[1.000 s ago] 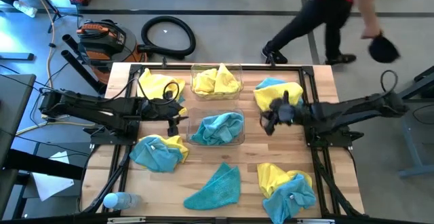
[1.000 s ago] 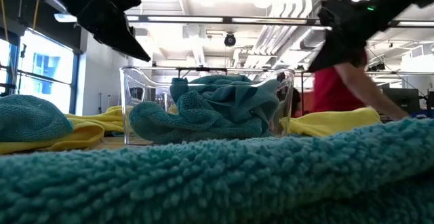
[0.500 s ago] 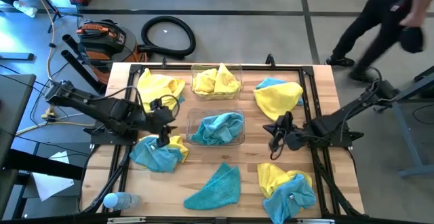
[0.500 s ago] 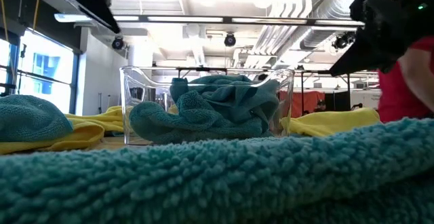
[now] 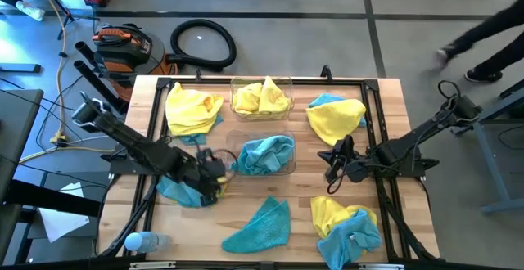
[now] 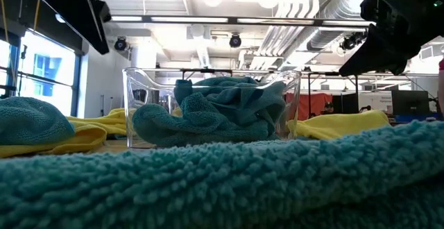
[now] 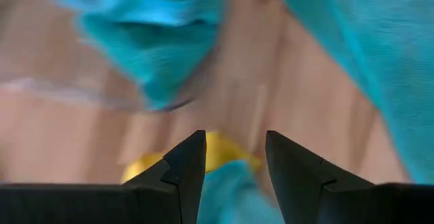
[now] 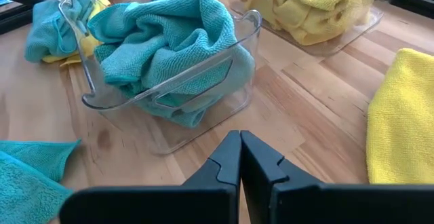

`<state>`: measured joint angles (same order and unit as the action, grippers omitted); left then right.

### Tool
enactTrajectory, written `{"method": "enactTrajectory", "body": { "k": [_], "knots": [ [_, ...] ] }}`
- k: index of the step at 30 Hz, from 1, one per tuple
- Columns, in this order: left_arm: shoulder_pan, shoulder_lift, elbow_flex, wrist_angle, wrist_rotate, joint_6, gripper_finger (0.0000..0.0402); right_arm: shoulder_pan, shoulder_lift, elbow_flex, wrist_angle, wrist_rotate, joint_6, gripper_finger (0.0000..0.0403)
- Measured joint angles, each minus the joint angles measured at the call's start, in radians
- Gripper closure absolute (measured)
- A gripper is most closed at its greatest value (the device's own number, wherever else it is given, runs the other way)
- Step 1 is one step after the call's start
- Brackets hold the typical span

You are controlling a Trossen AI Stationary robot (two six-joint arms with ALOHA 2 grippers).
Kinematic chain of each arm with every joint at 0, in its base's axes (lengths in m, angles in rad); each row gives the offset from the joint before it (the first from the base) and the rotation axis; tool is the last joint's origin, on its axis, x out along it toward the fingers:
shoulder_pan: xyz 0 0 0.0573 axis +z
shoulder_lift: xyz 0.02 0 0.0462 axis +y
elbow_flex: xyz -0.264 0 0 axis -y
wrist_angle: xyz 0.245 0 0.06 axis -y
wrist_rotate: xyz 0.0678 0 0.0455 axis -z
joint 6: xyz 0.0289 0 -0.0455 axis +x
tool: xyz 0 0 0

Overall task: Sort microfiber towel by color & place in baskets
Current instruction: Put the blue microfiber towel into the bottom transparent bin

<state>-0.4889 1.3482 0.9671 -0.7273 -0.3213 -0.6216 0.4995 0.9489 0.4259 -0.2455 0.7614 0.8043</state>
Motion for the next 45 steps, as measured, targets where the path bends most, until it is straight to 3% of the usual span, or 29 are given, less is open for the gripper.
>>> {"method": "enactTrajectory", "body": {
  "k": [5,18,24,30,35,38,43,45],
  "knots": [
    [-0.006,0.168,0.093,0.062,0.03,0.024,0.0259,0.0,0.0,0.0,0.0,0.0,0.0,0.0402],
    [-0.003,0.639,0.594,0.047,0.11,0.18,0.0259,0.002,0.0,0.001,0.0,-0.005,0.003,0.0402],
    [0.007,0.805,0.747,0.039,0.171,0.21,0.0259,0.001,0.0,0.001,0.0,-0.007,-0.003,0.0402],
    [0.051,0.888,0.776,0.055,0.38,0.21,0.0259,0.0,0.0,0.001,0.003,-0.005,-0.042,0.0402],
    [0.076,0.93,0.776,0.092,0.462,0.221,0.0269,0.0,0.0,0.001,0.004,-0.004,-0.043,0.0402],
    [0.082,0.936,0.776,0.119,0.481,0.232,0.0297,0.0,0.0,0.001,0.005,-0.005,-0.043,0.0402],
    [0.09,0.934,0.776,0.122,0.473,0.233,0.0388,0.0,0.0,0.001,0.004,-0.014,-0.036,0.0402],
    [0.09,0.921,0.776,0.106,0.468,0.241,0.0392,0.0,0.0,0.001,0.003,-0.014,-0.036,0.0402]
  ]
}}
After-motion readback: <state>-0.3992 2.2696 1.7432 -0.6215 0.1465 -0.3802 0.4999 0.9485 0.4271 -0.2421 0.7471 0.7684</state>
